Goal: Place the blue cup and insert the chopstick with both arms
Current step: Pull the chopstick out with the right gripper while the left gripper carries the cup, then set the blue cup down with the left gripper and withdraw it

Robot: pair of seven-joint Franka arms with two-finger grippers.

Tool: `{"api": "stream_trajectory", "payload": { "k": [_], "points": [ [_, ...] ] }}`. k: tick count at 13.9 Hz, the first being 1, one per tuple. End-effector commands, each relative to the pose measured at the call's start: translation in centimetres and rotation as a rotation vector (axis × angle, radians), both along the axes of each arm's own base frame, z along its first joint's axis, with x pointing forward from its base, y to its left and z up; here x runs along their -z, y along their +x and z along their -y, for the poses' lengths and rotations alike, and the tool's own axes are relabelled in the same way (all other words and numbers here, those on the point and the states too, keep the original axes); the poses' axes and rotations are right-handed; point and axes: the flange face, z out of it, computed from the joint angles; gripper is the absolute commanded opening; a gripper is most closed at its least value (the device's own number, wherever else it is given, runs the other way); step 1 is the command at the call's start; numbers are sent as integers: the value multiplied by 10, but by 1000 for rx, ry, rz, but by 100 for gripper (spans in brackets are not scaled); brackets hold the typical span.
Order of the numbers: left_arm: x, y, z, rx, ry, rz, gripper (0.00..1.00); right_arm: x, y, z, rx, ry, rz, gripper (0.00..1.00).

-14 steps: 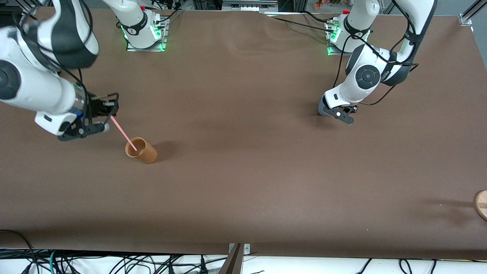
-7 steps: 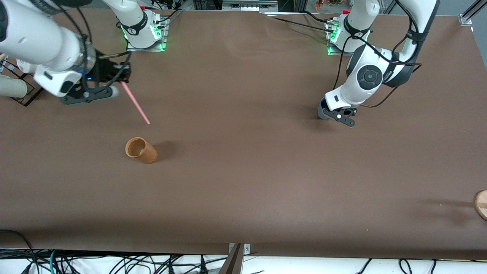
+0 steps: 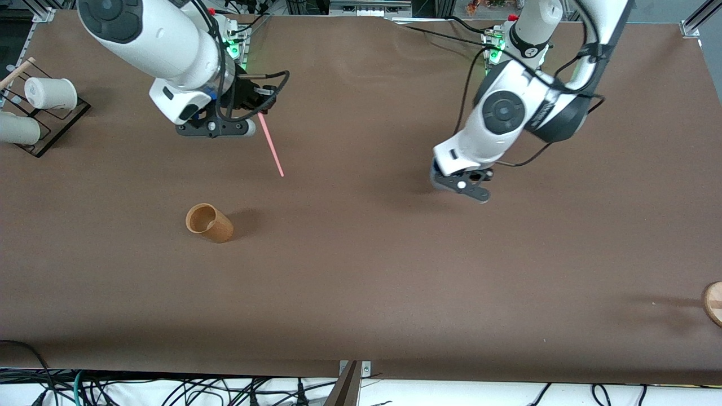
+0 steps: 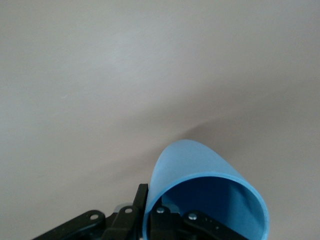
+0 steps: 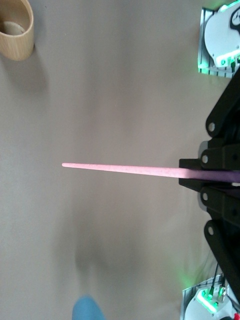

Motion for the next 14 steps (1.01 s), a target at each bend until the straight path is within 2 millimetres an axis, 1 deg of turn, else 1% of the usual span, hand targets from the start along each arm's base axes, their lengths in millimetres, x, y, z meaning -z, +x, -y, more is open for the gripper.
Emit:
{"api": "stream_trajectory", "payload": {
  "k": [1,2,3,4,5,6,8,9,10,12,13,14],
  "points": [
    [27,19,63,-77,-13,-24,0,-4,4,1,30,19,-8,0],
    [39,23,79,-96,-22,-32,0,-4,4,1,29,20,-8,0],
    [59,26,95,-88,-35,-43,0,-4,4,1,28,18,-8,0],
    [70,24,117,-72,-59,-24,0,-4,4,1,30,17,-9,0],
    [78,21,129,-69,-73,-2,0,-3,4,1,31,14,-11,0],
    [85,24,131,-73,-91,19,0,-1,5,1,31,12,-13,0],
    [92,26,134,-75,-111,32,0,-1,5,2,31,9,-14,0],
    [92,26,133,-75,-109,34,23,-1,4,2,29,6,-16,0],
    [90,27,132,-77,-109,38,99,0,4,2,28,5,-17,0],
    [71,32,126,-82,-112,54,100,-1,4,2,29,6,-16,0],
    [56,30,124,-80,-104,51,100,-1,4,2,29,6,-16,0],
    [34,29,120,-79,-84,45,100,-1,3,0,29,6,-15,0]
  ]
}}
